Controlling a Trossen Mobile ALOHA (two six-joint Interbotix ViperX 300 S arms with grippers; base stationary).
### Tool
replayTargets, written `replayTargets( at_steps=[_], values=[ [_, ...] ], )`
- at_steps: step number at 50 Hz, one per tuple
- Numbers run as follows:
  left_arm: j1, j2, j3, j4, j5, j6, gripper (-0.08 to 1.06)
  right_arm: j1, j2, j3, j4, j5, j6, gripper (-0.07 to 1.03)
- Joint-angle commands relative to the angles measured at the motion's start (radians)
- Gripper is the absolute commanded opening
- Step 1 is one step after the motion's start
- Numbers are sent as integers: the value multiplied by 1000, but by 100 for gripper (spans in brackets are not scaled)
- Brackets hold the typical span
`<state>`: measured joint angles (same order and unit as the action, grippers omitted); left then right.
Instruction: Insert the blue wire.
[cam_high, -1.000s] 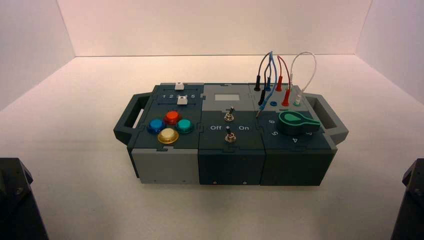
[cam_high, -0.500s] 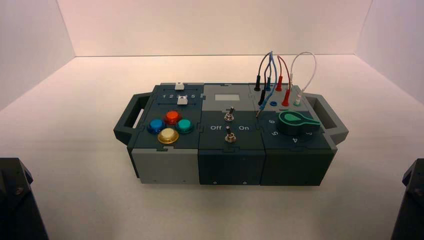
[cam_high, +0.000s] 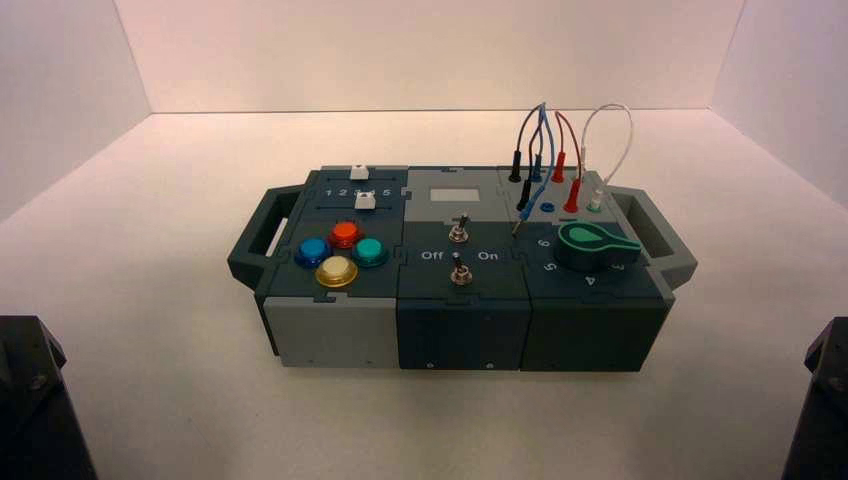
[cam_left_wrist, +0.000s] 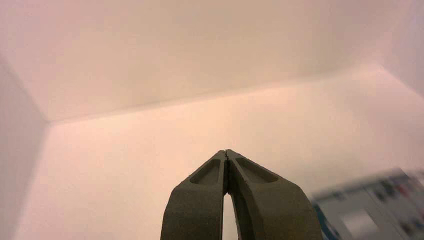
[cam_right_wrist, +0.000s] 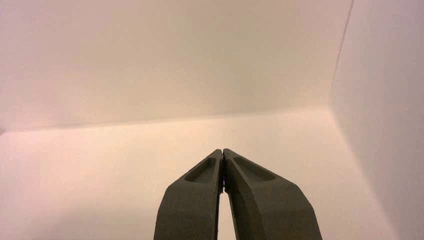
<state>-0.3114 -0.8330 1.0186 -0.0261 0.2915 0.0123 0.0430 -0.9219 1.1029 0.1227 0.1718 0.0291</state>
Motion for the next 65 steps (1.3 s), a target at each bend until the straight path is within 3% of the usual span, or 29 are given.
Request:
replayTargets(
  at_steps=[1, 9, 18, 26, 30, 31, 37, 40, 44, 55, 65],
  values=[
    [-83, 14, -71, -5, 166, 2, -4, 3, 0, -80, 67, 172, 3, -2],
    [-169, 9, -77, -29, 302, -8, -4, 31, -12, -137, 144, 408, -6, -2],
    [-225, 17, -67, -54, 356, -8, -4, 114, -12, -160, 209, 606, -6, -2],
    [-258, 34, -66, -75, 411, -12, -4, 176, -12, -138, 328, 759, -12, -2],
    [-264, 46, -67, -84, 443, -12, -4, 189, -17, -114, 393, 816, -31, 2],
    [-265, 49, -67, -84, 448, -12, -4, 189, -18, -110, 399, 822, -34, 4],
    [-268, 69, -69, -86, 474, -11, -4, 192, -25, -58, 492, 876, -57, 45],
    [-268, 80, -71, -86, 482, -11, -4, 192, -25, -43, 523, 897, -64, 58],
    [-268, 89, -72, -86, 489, -11, -4, 192, -25, -23, 543, 910, -67, 58],
    [-268, 115, -78, -87, 488, -9, -4, 192, 38, 2, 540, 890, -66, 58],
    [-268, 118, -84, -89, 489, -11, -4, 192, 172, -12, 540, 868, -94, 58]
  ],
)
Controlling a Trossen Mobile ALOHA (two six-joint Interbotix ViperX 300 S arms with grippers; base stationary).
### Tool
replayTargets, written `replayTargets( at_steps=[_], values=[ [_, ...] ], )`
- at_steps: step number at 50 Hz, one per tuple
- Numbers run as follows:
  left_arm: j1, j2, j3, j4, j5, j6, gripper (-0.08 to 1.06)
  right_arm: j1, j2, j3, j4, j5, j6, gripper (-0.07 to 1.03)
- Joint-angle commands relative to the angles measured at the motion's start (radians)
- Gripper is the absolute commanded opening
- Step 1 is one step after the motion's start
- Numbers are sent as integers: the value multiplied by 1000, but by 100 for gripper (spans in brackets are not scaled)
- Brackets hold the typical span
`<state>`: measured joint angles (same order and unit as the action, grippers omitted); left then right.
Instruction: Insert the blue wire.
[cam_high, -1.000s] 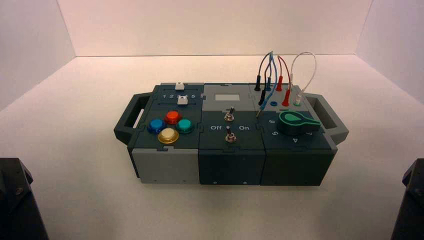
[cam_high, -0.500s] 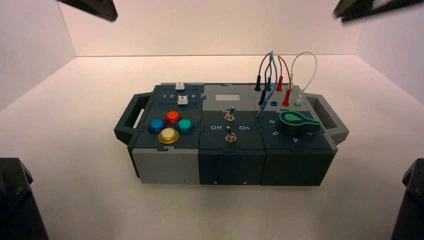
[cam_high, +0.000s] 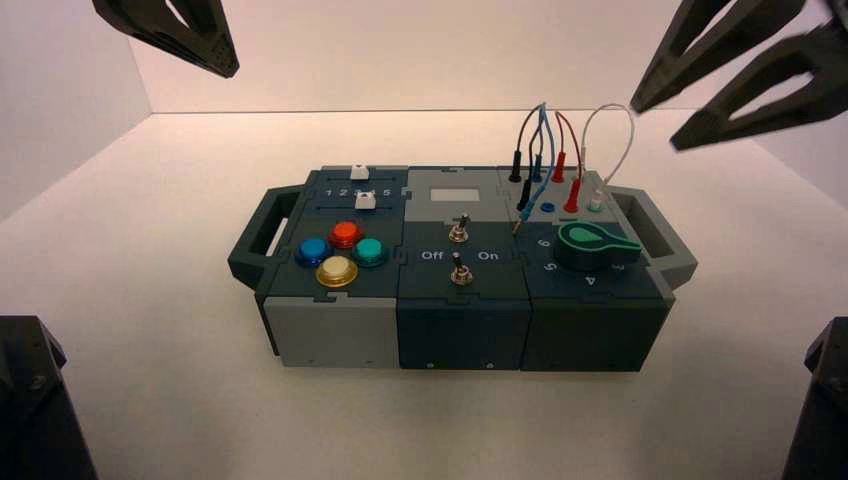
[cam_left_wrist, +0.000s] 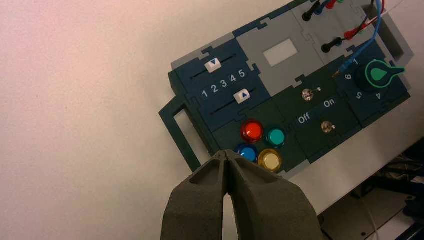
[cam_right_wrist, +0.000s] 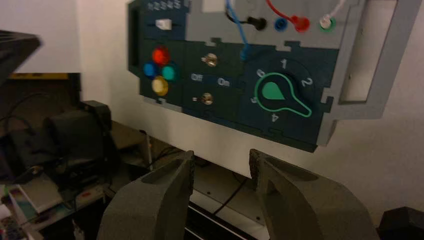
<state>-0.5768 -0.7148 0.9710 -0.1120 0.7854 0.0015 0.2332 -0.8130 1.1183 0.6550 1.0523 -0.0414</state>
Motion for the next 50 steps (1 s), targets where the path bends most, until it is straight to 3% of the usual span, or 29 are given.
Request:
replayTargets(
  at_steps=[1, 16, 26, 32, 50],
  values=[
    [-3, 0, -40, -3, -5, 2, -4, 2, 74, -31, 8, -18, -26, 58],
    [-3, 26, -41, -3, -5, 2, -4, 28, 181, -64, 23, -71, -58, 58],
    [-3, 40, -44, -3, -5, 6, -4, 164, 290, -106, 26, -149, -51, 58],
    [-3, 40, -51, -3, -5, 6, -4, 209, 368, -120, 18, -176, -51, 58],
    [-2, 29, -51, 0, -3, 9, -4, 224, 459, -133, -40, -239, -49, 58]
  ],
)
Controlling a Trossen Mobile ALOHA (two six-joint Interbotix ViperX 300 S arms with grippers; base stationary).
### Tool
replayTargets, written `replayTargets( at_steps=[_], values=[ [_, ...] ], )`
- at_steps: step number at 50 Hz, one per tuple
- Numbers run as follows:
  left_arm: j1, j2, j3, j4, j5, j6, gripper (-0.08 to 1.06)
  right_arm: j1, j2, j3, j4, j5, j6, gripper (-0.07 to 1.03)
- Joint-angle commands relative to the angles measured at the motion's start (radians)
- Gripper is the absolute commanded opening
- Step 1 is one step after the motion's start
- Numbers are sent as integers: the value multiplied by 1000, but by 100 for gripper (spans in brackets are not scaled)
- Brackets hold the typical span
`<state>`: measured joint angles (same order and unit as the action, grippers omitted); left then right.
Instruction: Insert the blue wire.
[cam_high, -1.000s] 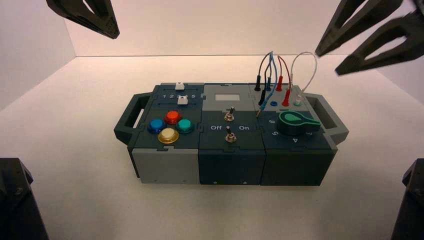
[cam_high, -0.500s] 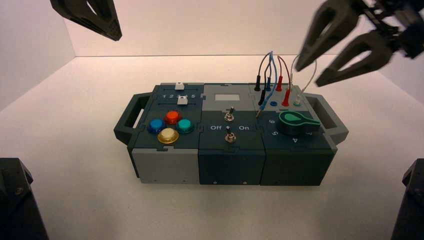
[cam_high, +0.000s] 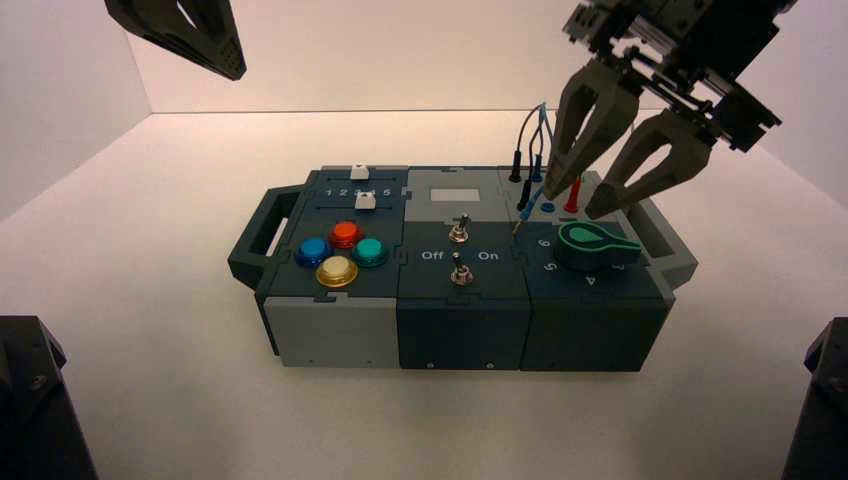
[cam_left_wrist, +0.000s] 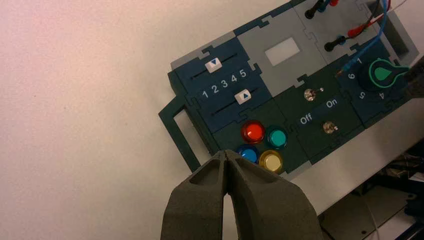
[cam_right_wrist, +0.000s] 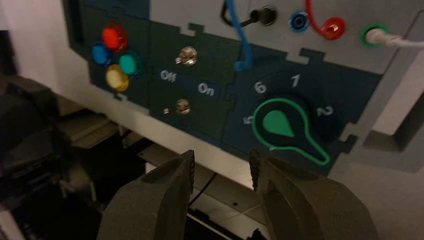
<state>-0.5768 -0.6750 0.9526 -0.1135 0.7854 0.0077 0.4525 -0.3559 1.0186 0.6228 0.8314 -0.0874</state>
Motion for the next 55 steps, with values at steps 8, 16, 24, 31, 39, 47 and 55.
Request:
replayTargets(
  at_steps=[8, 16, 24, 31, 39, 47, 55],
  values=[
    [-3, -12, -37, 3, -5, 3, -4, 8, 25, -57, -11, -46, -5, 58],
    [-2, -12, -43, 3, -5, 5, -4, 25, 38, -55, -15, -95, -5, 58],
    [-3, -12, -46, 3, -5, 5, -4, 44, 51, -54, -17, -137, -3, 58],
    [-3, -12, -46, 3, -5, 3, -4, 54, 60, -52, -17, -163, -5, 58],
    [-3, -12, -46, 3, -5, 3, -4, 54, 69, -52, -18, -184, -5, 58],
    [-3, -12, -46, 3, -5, 3, -4, 54, 86, -51, -25, -202, -3, 58],
    [-3, -12, -48, 3, -5, 3, -4, 55, 117, -48, -26, -232, -3, 58]
  ],
)
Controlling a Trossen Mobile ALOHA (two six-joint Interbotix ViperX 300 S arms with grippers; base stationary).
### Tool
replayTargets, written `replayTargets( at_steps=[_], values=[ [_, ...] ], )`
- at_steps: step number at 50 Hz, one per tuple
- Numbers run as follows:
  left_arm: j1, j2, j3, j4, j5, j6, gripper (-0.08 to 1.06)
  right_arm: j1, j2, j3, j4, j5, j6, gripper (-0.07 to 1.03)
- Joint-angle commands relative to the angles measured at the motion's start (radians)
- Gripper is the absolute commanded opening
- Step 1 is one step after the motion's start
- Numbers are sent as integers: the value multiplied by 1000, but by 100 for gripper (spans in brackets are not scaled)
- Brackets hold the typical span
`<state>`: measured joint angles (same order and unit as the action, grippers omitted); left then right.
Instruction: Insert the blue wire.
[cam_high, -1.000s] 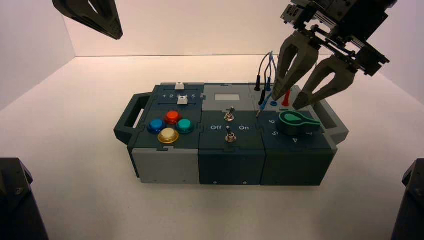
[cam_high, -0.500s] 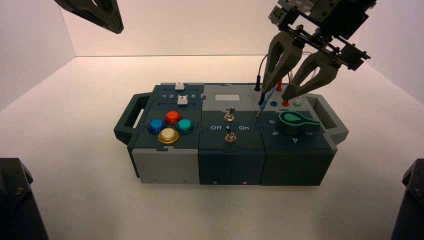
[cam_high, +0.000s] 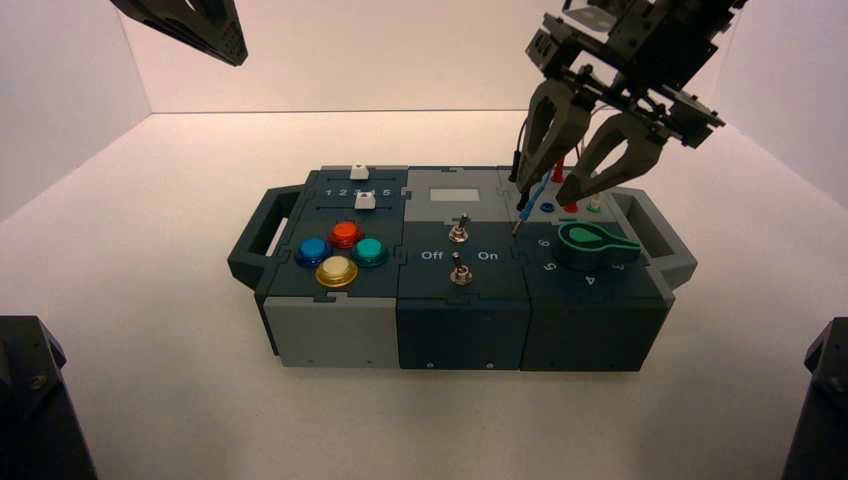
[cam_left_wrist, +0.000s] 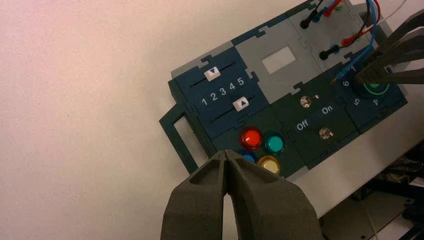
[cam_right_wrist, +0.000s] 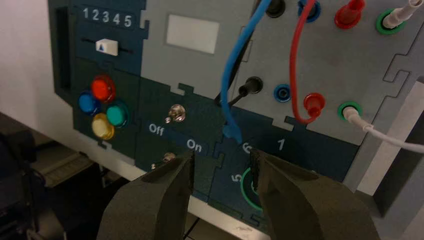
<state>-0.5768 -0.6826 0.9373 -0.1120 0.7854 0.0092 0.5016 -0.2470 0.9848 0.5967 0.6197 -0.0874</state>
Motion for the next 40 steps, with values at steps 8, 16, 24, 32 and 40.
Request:
replayTargets(
  at_steps=[8, 16, 24, 32, 40],
  values=[
    [-3, -5, -32, 5, -5, 2, -4, 6, 31, -18, 0, -34, -5, 58],
    [-3, -5, -32, 5, -6, 3, -4, 6, 49, -21, 3, -51, -3, 58],
    [-3, -5, -32, 6, -6, 3, -4, 15, 66, -29, 6, -58, -3, 56],
    [-3, -6, -32, 8, -6, 3, -4, 37, 89, -48, 11, -61, -2, 55],
    [-3, -12, -31, 8, -5, 5, -4, 52, 117, -67, 11, -64, 0, 53]
  ],
)
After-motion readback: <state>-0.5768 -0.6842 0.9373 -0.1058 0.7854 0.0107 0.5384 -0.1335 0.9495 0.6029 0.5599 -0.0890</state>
